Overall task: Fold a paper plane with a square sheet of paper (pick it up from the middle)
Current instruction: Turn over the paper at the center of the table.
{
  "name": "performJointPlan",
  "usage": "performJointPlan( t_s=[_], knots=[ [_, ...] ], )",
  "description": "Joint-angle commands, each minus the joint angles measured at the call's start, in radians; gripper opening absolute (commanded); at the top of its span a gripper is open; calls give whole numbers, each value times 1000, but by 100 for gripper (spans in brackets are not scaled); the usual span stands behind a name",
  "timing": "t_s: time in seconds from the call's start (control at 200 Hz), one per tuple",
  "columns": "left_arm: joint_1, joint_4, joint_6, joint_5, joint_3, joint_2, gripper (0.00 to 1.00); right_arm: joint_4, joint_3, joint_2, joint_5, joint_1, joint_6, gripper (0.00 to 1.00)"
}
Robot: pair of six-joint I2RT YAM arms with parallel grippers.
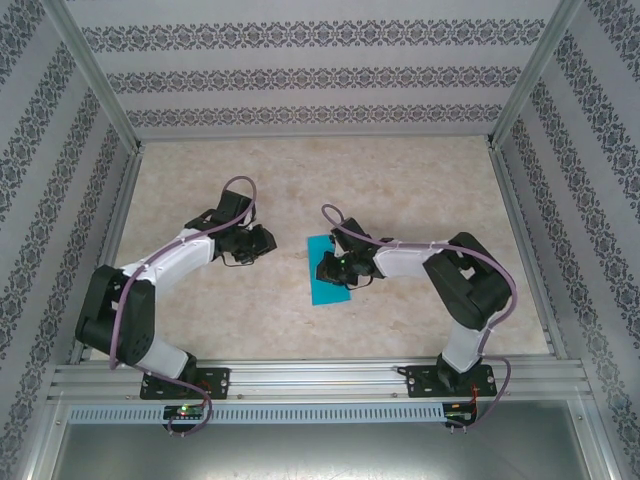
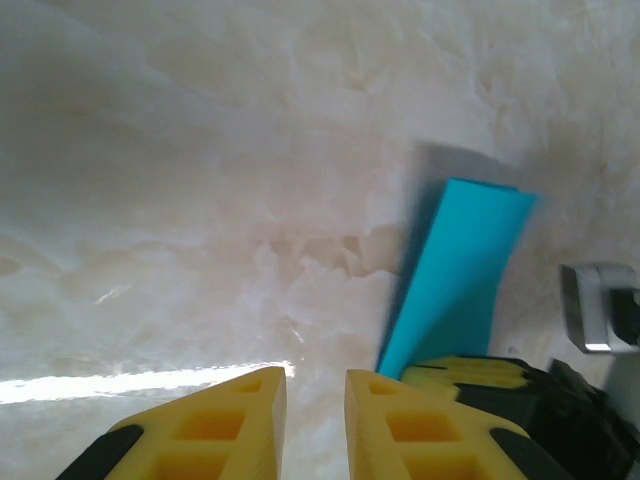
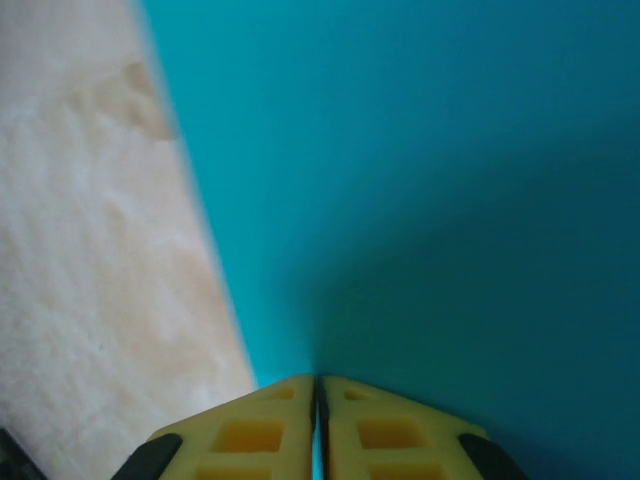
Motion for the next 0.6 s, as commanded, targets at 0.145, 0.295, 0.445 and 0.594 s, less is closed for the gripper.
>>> performJointPlan(
  t_s=[0.145,0.295,0.445,0.594],
  knots=[
    [-54,19,24,46,76,75,24,158,-37,51,43,59,174,11],
    [-72,23,36,75,118,119,24,154,-55,-49,35,46,107,16],
    [-103,8,49,92,192,202,23,128,-112,-205,63,14,58,22],
    [-130,-29,64,99,264,292,20,6,-193,-312,151,-48,28,28]
  ],
)
